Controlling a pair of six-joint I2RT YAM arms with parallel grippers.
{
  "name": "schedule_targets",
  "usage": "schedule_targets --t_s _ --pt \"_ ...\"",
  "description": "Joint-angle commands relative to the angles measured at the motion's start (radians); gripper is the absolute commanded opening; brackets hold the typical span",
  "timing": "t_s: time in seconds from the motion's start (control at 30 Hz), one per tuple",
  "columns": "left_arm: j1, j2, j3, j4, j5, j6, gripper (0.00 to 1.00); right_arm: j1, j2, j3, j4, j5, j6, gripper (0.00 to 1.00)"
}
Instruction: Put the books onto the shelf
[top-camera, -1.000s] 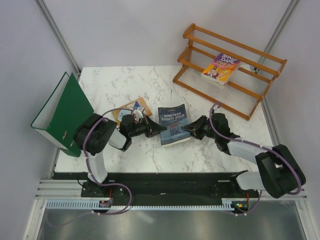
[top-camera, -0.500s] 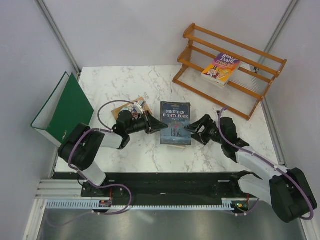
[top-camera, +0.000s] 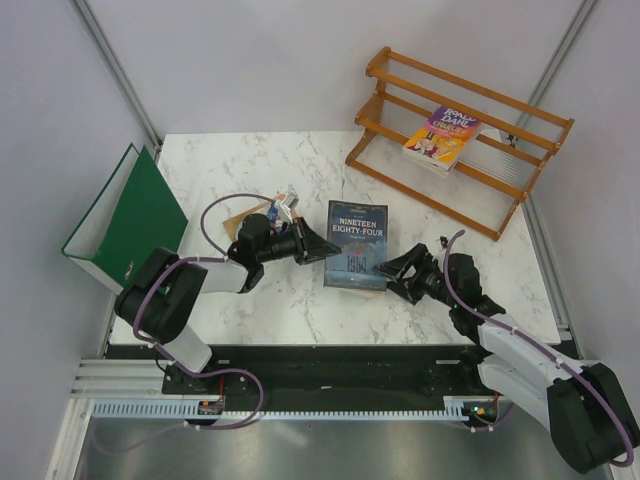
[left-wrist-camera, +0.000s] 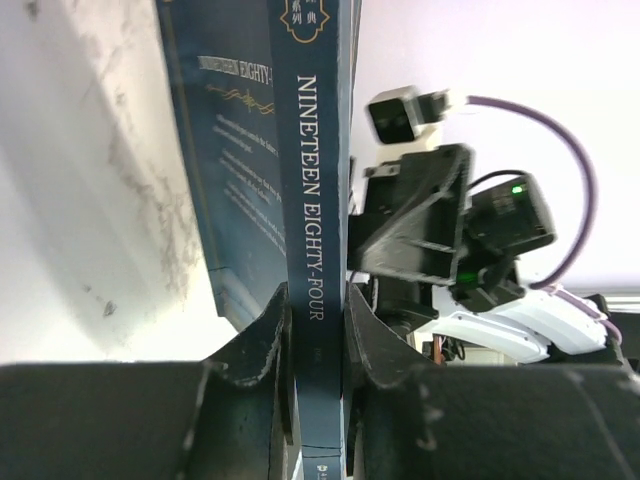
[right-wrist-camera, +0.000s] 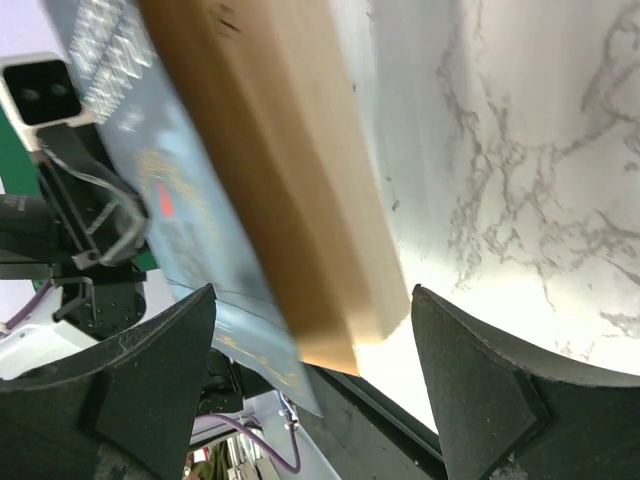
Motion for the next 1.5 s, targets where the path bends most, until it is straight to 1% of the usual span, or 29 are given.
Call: schedule_targets --t_s 0.0,0.1,0.23,0.27,0.4,0.47,0.53,0.6,0.63,0.67,0.7,0.73,0.77,0.87,0.97,1.1,1.27,1.3,1.37,1.4,1.43,1.47 --pt "-0.011 -0.064 0.074 0.151 0.044 -0.039 0.02 -0.005 -0.034 -0.076 0.093 -0.021 0.044 0.86" --pt "-0.019 -0.059 0.09 0.163 0.052 -0.053 0.02 -0.003 -0.051 -0.125 0.15 -0.01 0.066 0.87" --pt "-0.032 -0.047 0.085 0.209 0.059 -0.083 0.02 -0.003 -0.029 -0.153 0.225 0.001 0.072 0.89" --pt "-0.034 -0.036 0.081 0.257 0.059 -0.111 0.02 -0.002 -0.006 -0.159 0.259 0.001 0.071 0.89" --pt "-0.034 0.001 0.056 0.359 0.059 -0.175 0.02 -0.002 0.052 -0.176 0.355 -0.005 0.087 0.89" --pt "-0.034 0.002 0.042 0.332 0.058 -0.151 0.02 -0.002 0.069 -0.185 0.381 -0.013 0.103 0.89" --pt "-0.034 -0.013 0.019 0.252 0.049 -0.111 0.02 -0.002 0.058 -0.187 0.385 -0.013 0.106 0.89" --pt "-0.034 -0.034 0.009 0.145 0.041 -0.016 0.02 -0.002 0.041 -0.188 0.365 -0.007 0.098 0.9" --pt "-0.034 -0.062 0.007 0.009 0.027 0.021 0.02 -0.002 0.025 -0.187 0.339 -0.004 0.094 0.9" --pt "-0.034 -0.079 0.009 -0.063 0.016 0.103 0.02 -0.002 0.015 -0.177 0.32 -0.001 0.085 0.9" --pt "-0.035 -0.097 0.01 -0.125 0.003 0.14 0.02 0.0 0.009 -0.17 0.299 0.002 0.068 0.9" --pt "-0.035 -0.123 0.018 -0.262 -0.025 0.174 0.02 -0.002 -0.001 -0.165 0.281 0.005 0.057 0.9" --pt "-0.035 -0.136 0.021 -0.305 -0.034 0.229 0.02 -0.002 -0.006 -0.154 0.247 0.012 0.049 0.9" --pt "-0.035 -0.139 0.036 -0.418 -0.037 0.272 0.02 -0.002 -0.003 -0.156 0.236 0.019 0.043 0.9" --pt "-0.041 -0.121 0.05 -0.49 -0.028 0.288 0.02 -0.002 0.02 -0.151 0.23 0.025 0.025 0.9" --pt "-0.055 -0.099 0.059 -0.57 -0.063 0.297 0.02 -0.003 0.058 -0.137 0.221 0.051 0.009 0.9" --pt "-0.08 -0.076 0.085 -0.67 -0.109 0.332 0.02 0.004 0.196 -0.069 0.222 0.048 -0.038 0.87" --pt "-0.084 -0.061 0.102 -0.702 -0.123 0.337 0.02 0.011 0.246 -0.059 0.227 0.052 -0.041 0.87" --pt "-0.094 -0.045 0.111 -0.711 -0.129 0.335 0.03 0.034 0.296 -0.044 0.268 0.053 -0.037 0.81" --pt "-0.098 -0.029 0.119 -0.715 -0.137 0.334 0.06 0.041 0.337 -0.045 0.289 0.053 -0.029 0.78" --pt "-0.11 -0.019 0.125 -0.715 -0.14 0.334 0.08 0.061 0.356 -0.048 0.337 0.056 -0.021 0.73" --pt "-0.117 -0.012 0.134 -0.716 -0.145 0.334 0.13 0.07 0.373 -0.05 0.355 0.058 -0.008 0.71"
